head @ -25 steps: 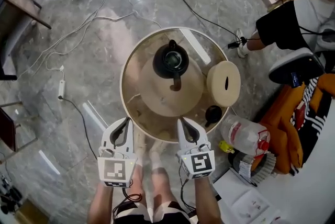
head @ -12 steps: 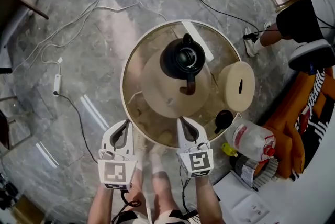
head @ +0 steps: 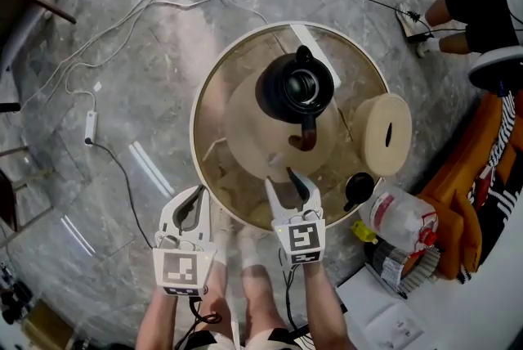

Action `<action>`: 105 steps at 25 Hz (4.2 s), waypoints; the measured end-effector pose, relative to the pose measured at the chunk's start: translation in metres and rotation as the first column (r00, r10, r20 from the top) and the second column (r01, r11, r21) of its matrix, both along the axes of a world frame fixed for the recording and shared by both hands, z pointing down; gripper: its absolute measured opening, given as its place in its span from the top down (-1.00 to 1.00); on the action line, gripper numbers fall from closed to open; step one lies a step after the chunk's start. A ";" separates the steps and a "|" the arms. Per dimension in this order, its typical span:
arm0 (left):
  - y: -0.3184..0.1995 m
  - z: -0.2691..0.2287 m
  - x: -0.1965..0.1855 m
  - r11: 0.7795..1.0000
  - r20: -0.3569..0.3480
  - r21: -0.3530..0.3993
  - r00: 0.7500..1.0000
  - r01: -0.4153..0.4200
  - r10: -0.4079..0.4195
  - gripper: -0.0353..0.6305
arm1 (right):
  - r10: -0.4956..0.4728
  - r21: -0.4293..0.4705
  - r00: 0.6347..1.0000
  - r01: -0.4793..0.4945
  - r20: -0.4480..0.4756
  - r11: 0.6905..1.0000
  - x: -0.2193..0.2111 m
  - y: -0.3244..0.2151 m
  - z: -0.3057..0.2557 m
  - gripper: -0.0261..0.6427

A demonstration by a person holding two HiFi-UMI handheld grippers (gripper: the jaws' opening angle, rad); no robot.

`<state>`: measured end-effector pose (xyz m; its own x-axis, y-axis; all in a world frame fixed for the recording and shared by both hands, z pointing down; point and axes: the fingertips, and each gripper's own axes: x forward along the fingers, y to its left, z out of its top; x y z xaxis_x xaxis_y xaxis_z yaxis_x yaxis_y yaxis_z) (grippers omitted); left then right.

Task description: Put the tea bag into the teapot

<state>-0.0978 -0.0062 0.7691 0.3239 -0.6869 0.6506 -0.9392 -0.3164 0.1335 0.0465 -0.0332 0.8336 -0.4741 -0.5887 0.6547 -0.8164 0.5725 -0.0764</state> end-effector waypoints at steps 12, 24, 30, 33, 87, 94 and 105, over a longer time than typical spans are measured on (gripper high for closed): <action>-0.008 0.016 0.010 1.000 0.002 -0.024 1.000 -0.019 0.019 0.84 | 0.014 -0.080 1.000 -0.015 -0.010 0.997 0.003 -0.013 0.052 0.13; -0.006 0.028 0.008 0.998 -0.006 -0.057 1.000 -0.003 0.003 0.84 | 0.007 -0.086 0.999 -0.012 -0.050 0.996 0.000 -0.013 0.065 0.90; -0.009 0.027 0.008 0.999 -0.003 -0.050 1.000 -0.015 0.015 0.84 | 0.023 -0.088 0.999 -0.027 -0.044 0.996 0.004 -0.012 0.059 0.90; -0.011 0.022 0.008 0.999 0.001 -0.040 1.000 -0.019 0.019 0.84 | 0.020 -0.073 0.999 -0.022 -0.036 0.997 0.003 -0.012 0.048 0.91; -0.134 -0.175 0.021 0.985 -0.015 0.173 1.000 -0.004 0.006 0.84 | 0.090 0.270 0.985 -0.127 0.146 0.954 0.015 -0.136 -0.232 0.91; -0.150 -0.149 0.018 0.990 -0.013 0.141 1.000 -0.006 0.008 0.84 | 0.082 0.235 0.989 -0.109 0.123 0.966 0.010 -0.159 -0.202 0.91; -0.152 -0.104 0.020 0.995 -0.008 0.094 0.999 -0.031 0.032 0.84 | 0.079 0.190 0.992 -0.097 0.104 0.977 0.006 -0.179 -0.157 0.91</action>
<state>-0.0782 -0.1583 0.6653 0.3524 -0.7341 0.5805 -0.9273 -0.3577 0.1106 0.0529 -0.2120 0.6770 -0.4691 -0.7426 0.4780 -0.8586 0.5101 -0.0501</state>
